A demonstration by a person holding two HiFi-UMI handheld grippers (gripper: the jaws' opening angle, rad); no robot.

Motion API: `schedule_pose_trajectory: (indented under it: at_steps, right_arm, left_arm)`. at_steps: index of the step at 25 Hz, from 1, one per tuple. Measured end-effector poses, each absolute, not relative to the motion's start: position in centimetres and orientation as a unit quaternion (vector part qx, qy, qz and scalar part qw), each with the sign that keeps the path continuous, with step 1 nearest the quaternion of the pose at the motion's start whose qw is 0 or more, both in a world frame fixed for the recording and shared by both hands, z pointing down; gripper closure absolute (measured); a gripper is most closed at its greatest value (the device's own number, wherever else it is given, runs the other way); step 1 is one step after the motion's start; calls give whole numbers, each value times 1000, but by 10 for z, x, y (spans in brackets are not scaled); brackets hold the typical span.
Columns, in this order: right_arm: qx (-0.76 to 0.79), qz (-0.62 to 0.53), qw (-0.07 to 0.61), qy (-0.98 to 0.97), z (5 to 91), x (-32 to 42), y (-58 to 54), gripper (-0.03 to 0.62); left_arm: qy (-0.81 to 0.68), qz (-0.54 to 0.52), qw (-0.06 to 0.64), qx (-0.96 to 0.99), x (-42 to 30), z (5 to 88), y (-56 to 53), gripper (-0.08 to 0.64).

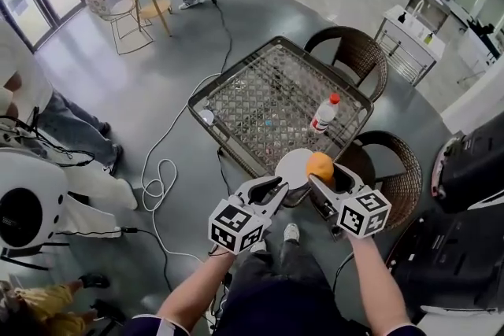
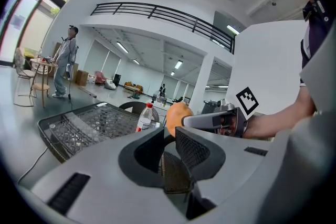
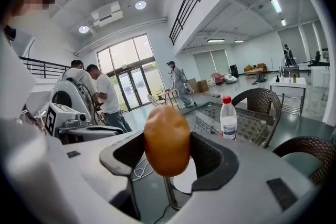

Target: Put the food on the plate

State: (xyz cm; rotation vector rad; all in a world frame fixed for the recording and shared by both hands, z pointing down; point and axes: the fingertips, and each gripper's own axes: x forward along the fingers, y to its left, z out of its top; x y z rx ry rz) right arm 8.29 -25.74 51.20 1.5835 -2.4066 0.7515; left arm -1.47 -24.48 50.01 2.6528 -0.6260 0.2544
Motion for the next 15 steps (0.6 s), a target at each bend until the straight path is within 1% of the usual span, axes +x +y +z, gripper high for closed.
schedule_pose_trajectory:
  at_steps: [4, 10, 15]
  right_arm:
    - [510, 250, 108, -816, 528, 81, -276, 310]
    - [464, 210, 179, -842, 552, 76, -301, 310]
    - [435, 223, 223, -844, 591, 79, -310, 310]
  left_arm:
    - [-238, 98, 195, 946, -12, 498, -255, 485]
    - [-272, 111, 185, 938, -11, 495, -261, 485]
    - [-293, 127, 190, 928, -9, 501, -265, 485]
